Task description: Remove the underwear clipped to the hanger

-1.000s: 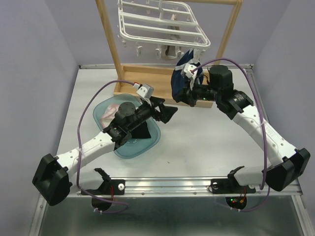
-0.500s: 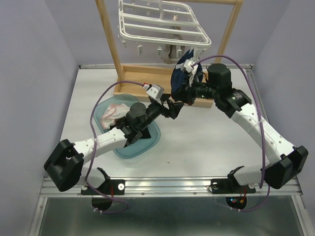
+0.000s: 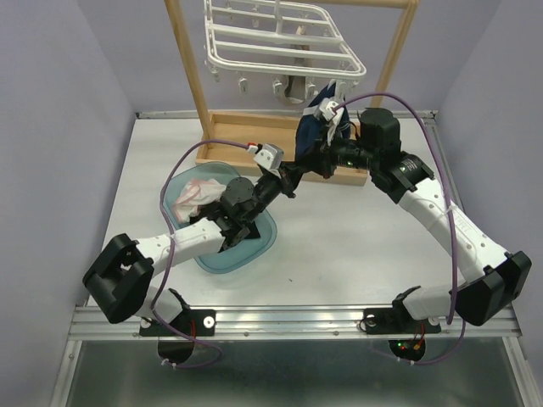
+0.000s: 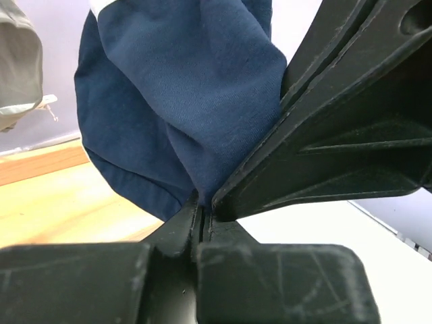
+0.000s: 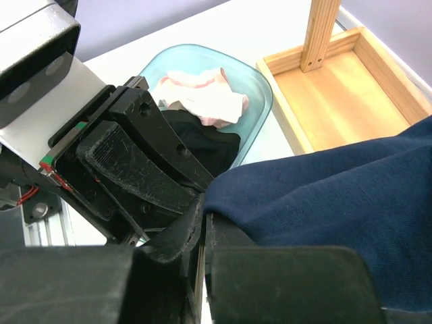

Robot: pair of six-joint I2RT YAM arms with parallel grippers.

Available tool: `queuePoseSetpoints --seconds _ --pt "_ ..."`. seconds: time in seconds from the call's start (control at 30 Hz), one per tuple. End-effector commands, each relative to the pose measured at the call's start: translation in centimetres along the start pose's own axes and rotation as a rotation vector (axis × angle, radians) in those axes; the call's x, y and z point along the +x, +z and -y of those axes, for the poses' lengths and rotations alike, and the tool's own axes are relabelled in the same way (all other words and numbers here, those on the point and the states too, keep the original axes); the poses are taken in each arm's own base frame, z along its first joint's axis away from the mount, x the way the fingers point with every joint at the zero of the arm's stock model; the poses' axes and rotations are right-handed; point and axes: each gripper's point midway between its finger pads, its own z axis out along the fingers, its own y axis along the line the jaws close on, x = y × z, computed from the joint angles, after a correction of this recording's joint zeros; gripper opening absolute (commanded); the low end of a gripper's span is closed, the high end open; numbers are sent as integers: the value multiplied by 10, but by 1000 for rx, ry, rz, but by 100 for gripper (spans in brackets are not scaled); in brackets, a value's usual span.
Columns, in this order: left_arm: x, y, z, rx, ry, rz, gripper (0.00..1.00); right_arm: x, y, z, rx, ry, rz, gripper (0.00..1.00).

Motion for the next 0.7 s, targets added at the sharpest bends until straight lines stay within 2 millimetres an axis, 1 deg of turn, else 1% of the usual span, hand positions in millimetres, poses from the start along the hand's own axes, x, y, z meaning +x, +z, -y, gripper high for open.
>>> queuePoseSetpoints --seconds 0.0,0.03,0.07,0.1,0.13,0.17,0.2,0.23,0.27,0.3,0.33,0.37,0.4,0.43,0.47,0.5,0.53,0.6,0.63,0.67 --pt "-51 6 8 16 5 165 0 -27 -9 -10 -12 -31 67 8" --pt "-49 3 4 3 6 164 0 -27 -11 -8 8 -41 67 22" --pt "-53 -1 2 -6 -2 177 0 -26 -16 -8 23 -69 70 28" --pt "-52 -3 -2 -20 -11 178 0 -26 -20 -7 38 -91 72 34" --pt "-46 -7 -7 -29 -23 166 0 -25 -24 -7 52 -112 67 43" --pt "-51 -11 -15 -42 -56 184 0 -23 -34 -4 91 -160 67 47" --pt "-51 -14 -18 -36 -68 186 0 -22 -38 -2 114 -177 64 50" --pt "-43 -18 -23 -40 -80 172 0 -16 -44 6 154 -183 47 55" --pt "-46 -20 -31 -46 -107 179 0 -15 -54 7 177 -211 48 57" --pt "-44 -22 -37 -57 -119 178 0 -12 -58 9 190 -220 42 59" --pt "-38 -23 -36 -34 -127 158 0 -8 -64 10 201 -226 31 63" --pt "-39 -24 -44 -41 -130 162 0 -6 -70 15 222 -240 25 66" --pt "-38 -24 -43 -26 -136 157 0 -5 -74 16 231 -246 24 67" --pt "-36 -25 -45 -25 -148 151 0 -3 -84 19 253 -245 22 71" --pt "-35 -25 -46 -21 -152 152 0 -4 -88 21 267 -245 23 71" --pt "-36 -26 -48 -14 -153 151 0 -7 -94 24 289 -242 32 71" --pt "-35 -26 -48 -8 -159 147 0 -12 -104 33 334 -238 44 73" --pt "-35 -25 -48 1 -163 142 0 -18 -112 41 374 -209 60 79" --pt "-36 -25 -48 11 -163 141 0 -24 -116 46 393 -202 71 84" --pt "-35 -26 -48 13 -165 137 0 -27 -116 47 393 -185 79 87"
